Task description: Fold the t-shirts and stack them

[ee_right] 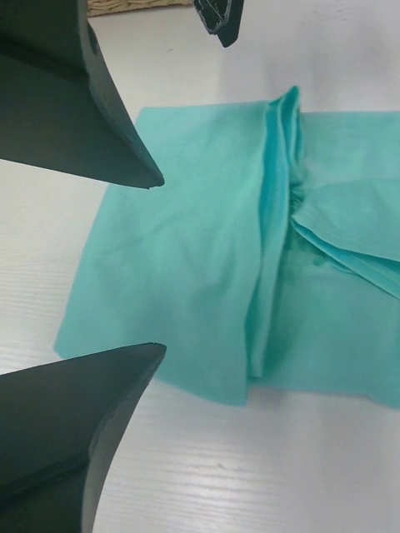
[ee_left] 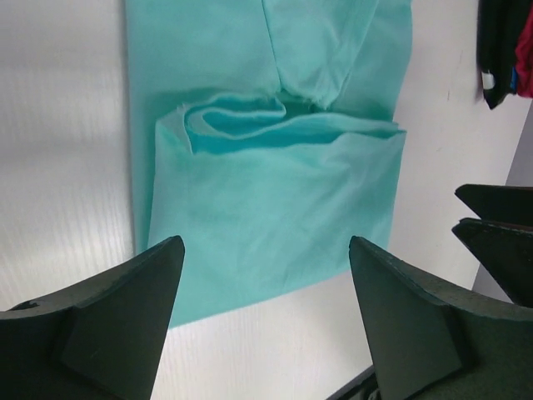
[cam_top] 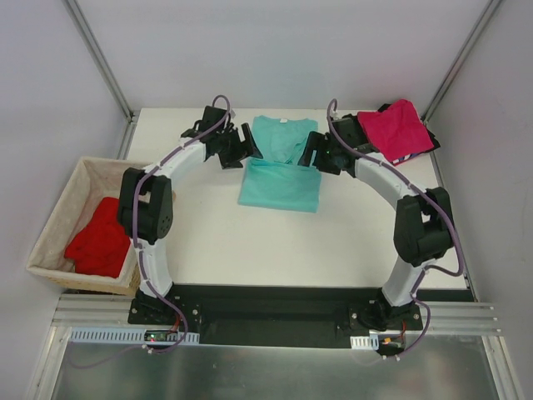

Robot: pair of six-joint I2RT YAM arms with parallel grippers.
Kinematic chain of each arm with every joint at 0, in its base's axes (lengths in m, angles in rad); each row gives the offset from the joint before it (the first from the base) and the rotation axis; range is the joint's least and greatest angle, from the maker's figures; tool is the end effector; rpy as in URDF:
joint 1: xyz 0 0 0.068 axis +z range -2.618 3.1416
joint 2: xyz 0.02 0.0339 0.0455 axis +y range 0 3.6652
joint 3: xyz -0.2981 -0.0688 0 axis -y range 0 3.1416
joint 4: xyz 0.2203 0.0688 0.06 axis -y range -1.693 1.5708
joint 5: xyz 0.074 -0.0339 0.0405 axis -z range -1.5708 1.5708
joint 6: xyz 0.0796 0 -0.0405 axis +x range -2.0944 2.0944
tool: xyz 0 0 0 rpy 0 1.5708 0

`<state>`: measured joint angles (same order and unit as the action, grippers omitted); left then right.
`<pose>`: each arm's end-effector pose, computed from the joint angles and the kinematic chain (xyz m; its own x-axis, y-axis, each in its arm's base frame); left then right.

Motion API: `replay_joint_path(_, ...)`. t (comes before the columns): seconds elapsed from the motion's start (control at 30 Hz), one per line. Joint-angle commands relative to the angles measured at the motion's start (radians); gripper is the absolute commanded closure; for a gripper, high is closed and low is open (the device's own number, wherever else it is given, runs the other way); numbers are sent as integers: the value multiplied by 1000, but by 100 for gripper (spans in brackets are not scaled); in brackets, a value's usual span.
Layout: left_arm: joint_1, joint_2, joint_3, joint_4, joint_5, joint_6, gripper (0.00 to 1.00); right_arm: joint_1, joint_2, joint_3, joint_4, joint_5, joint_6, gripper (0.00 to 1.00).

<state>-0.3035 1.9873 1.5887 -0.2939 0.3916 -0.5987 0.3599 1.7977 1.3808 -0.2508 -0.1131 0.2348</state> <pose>0.4495 -0.1726 0.2617 -0.8170 -0.2900 -0.4985 0.1164 0.7637 -0.6350 0.4021 0.1609 0.2748 -0.6643 -0.0030 -0.7474 -0.2862 0.9248 0.2506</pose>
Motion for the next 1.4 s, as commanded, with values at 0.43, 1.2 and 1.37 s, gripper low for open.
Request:
replay_joint_path(0.43, -52, -22, -177, 151, 131, -32, 21, 70, -58, -213, 107, -3, 52, 21)
replay_joint_path(1.2, -52, -33, -237, 173, 118, -33, 23, 140, -190, -252, 42, 32, 78, 22)
replay_joint_path(1.37, -52, -42, -236, 173, 112, -38, 23, 165, -250, -302, 10, 72, 81, 22)
